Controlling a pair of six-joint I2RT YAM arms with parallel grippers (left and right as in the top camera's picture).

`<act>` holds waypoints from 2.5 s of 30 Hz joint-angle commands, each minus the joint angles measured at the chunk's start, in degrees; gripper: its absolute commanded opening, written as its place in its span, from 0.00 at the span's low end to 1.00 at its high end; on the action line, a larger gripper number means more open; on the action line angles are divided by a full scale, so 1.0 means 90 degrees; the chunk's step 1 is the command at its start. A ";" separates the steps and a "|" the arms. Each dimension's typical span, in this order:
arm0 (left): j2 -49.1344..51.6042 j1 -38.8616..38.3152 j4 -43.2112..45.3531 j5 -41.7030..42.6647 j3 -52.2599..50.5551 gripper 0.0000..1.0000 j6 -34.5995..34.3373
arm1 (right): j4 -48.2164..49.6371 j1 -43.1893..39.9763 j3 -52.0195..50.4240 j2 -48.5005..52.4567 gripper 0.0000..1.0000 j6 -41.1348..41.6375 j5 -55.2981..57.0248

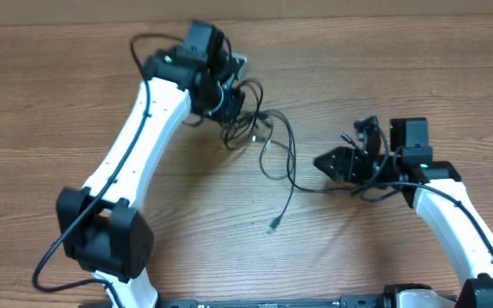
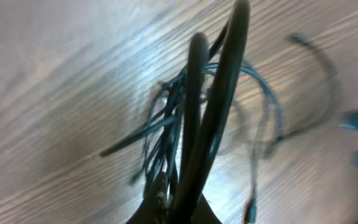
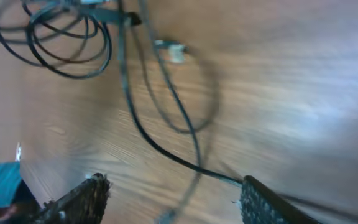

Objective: Untangle cables

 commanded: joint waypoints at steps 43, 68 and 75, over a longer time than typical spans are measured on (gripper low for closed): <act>-0.2025 0.1292 -0.1460 0.0369 0.1066 0.04 0.0561 | -0.1149 0.1110 0.0121 -0.0083 0.04 0.3072 0.5190; -0.1911 0.1066 -0.2176 0.3718 0.1035 0.04 0.3174 | -0.1086 0.0969 0.2161 -0.0899 0.59 -0.1375 -0.0707; -0.1848 0.0891 -0.2344 0.4386 0.1035 0.04 0.3626 | -0.0384 0.0969 0.2161 -0.0937 0.70 -0.1389 -0.1462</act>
